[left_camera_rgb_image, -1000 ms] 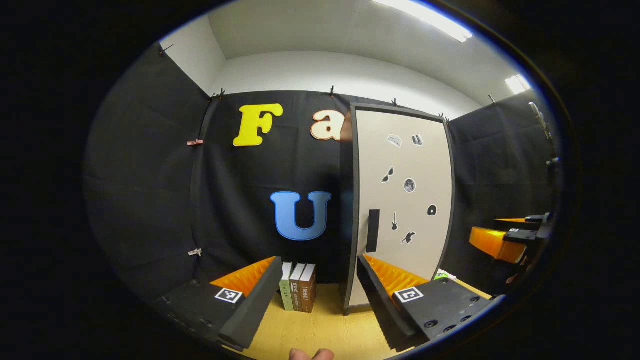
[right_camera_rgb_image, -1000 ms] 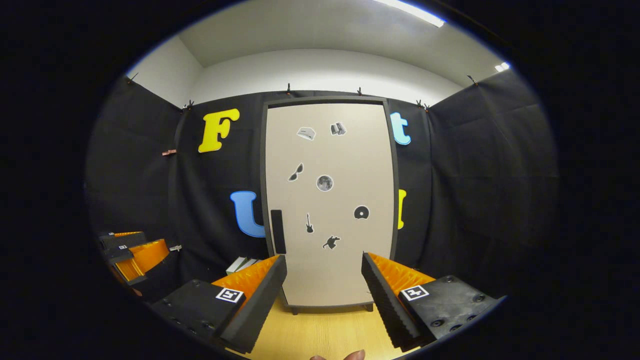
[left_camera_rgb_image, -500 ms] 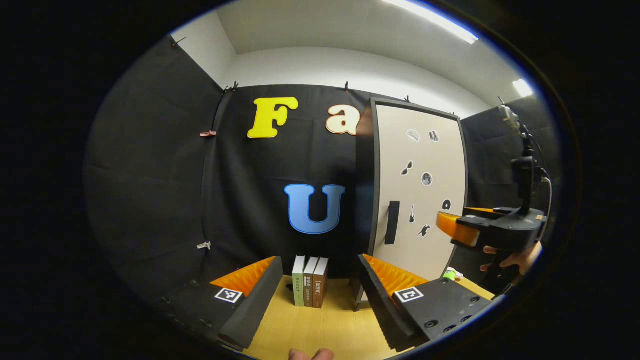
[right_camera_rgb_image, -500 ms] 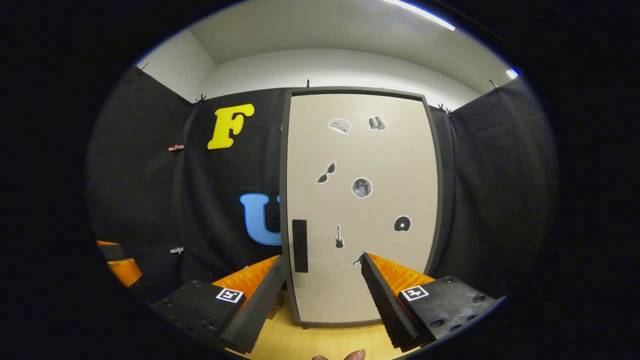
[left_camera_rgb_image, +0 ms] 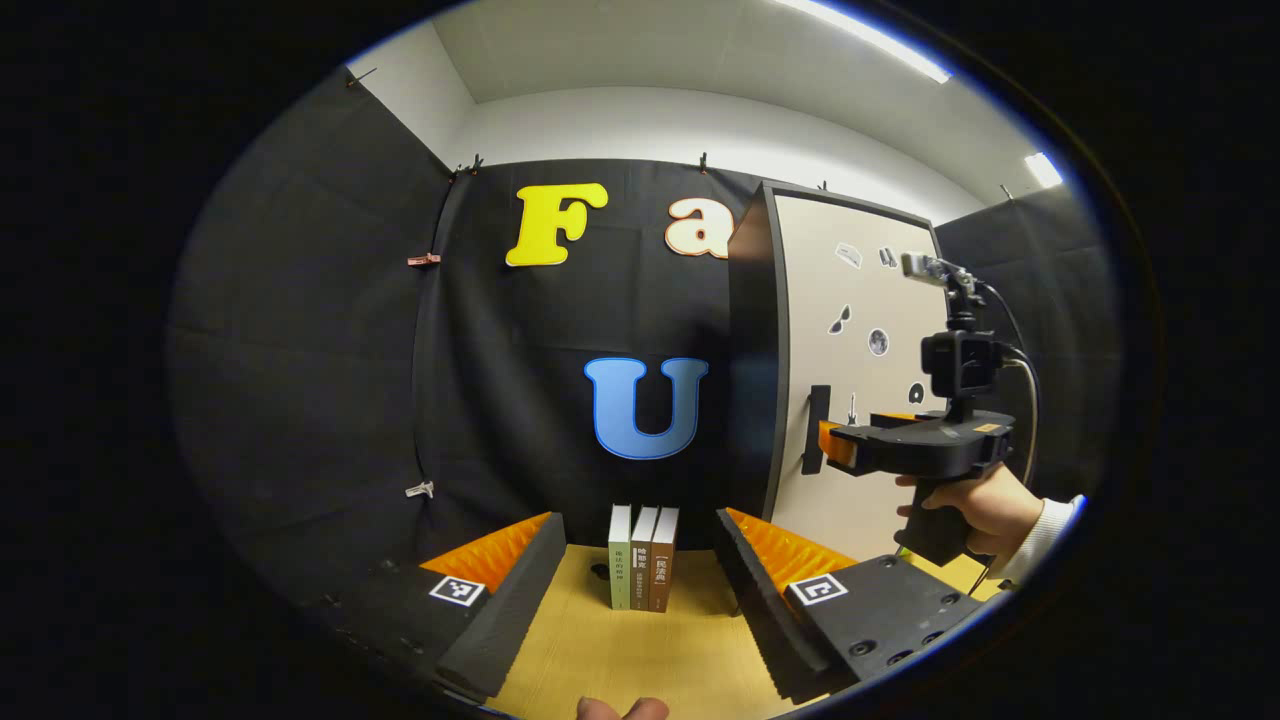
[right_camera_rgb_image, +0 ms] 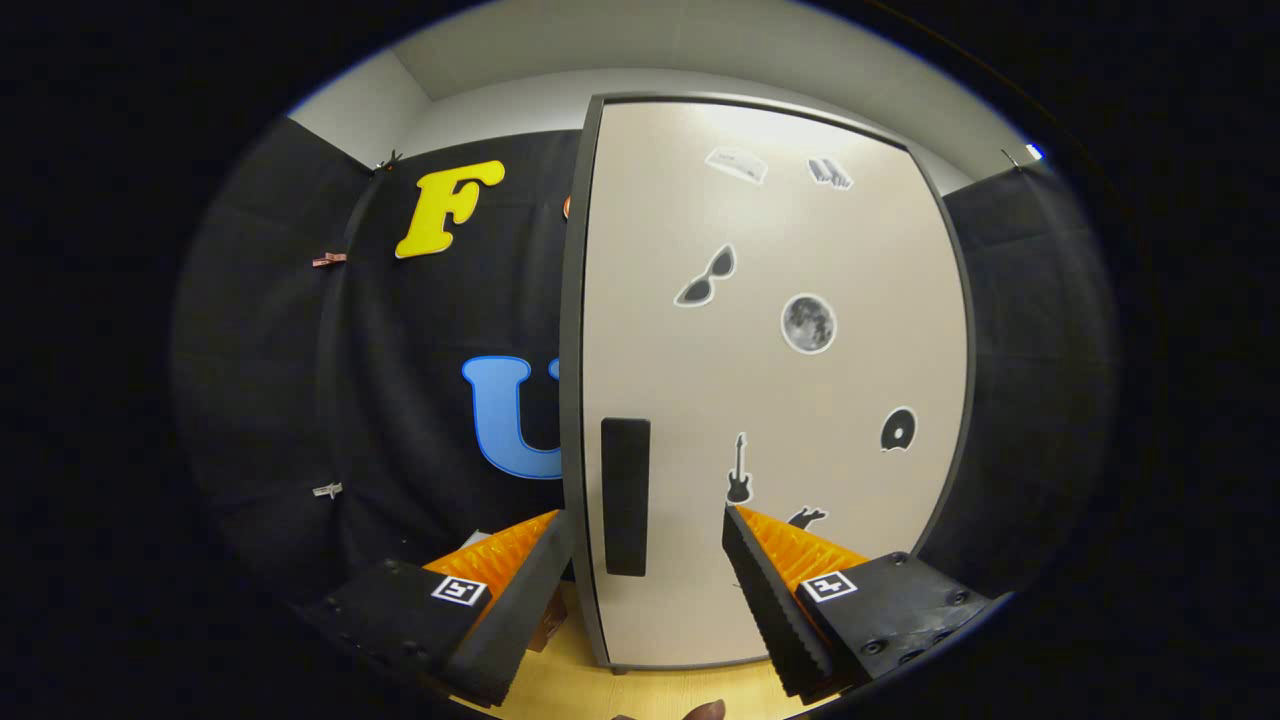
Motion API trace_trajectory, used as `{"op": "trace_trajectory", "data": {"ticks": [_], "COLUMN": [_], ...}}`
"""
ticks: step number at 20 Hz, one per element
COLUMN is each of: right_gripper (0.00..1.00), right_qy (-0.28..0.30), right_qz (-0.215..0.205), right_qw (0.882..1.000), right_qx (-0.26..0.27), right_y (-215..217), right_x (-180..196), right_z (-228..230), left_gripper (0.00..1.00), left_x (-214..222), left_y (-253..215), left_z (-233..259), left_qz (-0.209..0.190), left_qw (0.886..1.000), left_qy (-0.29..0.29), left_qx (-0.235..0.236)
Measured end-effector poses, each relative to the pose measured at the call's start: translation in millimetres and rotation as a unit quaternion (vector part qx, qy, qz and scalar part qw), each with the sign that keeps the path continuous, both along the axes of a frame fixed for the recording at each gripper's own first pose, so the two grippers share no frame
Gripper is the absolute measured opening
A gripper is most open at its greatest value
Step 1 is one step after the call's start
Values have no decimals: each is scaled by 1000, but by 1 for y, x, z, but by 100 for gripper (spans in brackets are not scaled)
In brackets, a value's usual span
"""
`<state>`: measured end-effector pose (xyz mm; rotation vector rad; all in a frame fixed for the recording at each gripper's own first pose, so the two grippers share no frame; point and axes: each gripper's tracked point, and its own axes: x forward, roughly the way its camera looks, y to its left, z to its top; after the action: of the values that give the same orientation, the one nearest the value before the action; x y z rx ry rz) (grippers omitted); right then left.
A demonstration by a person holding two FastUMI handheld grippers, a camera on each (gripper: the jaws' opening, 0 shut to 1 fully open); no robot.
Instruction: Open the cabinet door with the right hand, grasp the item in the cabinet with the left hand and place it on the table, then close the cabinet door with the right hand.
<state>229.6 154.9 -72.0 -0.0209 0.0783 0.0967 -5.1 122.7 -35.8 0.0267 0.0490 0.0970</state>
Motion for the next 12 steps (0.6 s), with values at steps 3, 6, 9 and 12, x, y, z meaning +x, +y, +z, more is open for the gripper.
{"op": "trace_trajectory", "data": {"ticks": [3, 6, 9, 12], "right_gripper": [98, 90, 60, 36], "right_qy": [3, 5, 2, 4], "right_qz": [-5, -9, -13, -19], "right_qw": [1000, 1000, 1000, 1000], "right_qx": [4, 11, 17, 5], "right_y": [6, 10, 14, 14], "right_x": [28, 46, 57, 52], "right_z": [-11, -17, -14, -15], "left_gripper": [95, 95, 95, 94], "left_x": [0, -3, -6, -10], "left_y": [14, 28, 38, 42], "left_z": [-4, -8, -8, -10], "left_qz": [8, 22, 32, 39], "left_qw": [1000, 1000, 999, 999], "left_qy": [6, 11, 9, 8], "left_qx": [3, 1, -4, -10]}}
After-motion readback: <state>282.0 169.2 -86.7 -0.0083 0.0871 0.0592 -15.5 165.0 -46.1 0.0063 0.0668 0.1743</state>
